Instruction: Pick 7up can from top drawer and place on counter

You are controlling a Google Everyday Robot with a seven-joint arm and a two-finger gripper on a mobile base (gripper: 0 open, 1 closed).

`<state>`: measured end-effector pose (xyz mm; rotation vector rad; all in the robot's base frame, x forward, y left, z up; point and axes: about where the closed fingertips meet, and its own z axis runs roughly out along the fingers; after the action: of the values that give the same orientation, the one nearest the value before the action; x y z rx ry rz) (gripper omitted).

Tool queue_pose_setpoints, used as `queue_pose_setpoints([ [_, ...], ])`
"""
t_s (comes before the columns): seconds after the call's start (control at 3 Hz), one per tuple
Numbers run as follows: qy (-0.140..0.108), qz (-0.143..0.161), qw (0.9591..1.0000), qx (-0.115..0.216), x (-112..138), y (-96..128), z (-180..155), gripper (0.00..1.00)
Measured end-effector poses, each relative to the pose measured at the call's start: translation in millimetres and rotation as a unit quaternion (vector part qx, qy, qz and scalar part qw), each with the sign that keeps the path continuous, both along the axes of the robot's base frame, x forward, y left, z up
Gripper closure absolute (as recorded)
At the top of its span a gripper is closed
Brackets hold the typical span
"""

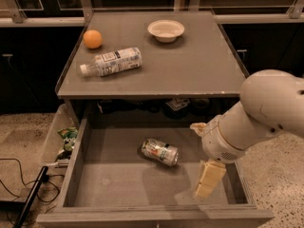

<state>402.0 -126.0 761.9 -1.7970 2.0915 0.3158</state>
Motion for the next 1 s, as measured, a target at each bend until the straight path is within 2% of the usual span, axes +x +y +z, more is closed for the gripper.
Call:
queue_pose_setpoints([
  [0.33, -0.004, -0.004, 0.9997, 0.024, 25, 9, -36, 0.00],
  [1.0, -0.020, -0.046, 0.9950, 0.086, 71, 22, -98, 0.00],
])
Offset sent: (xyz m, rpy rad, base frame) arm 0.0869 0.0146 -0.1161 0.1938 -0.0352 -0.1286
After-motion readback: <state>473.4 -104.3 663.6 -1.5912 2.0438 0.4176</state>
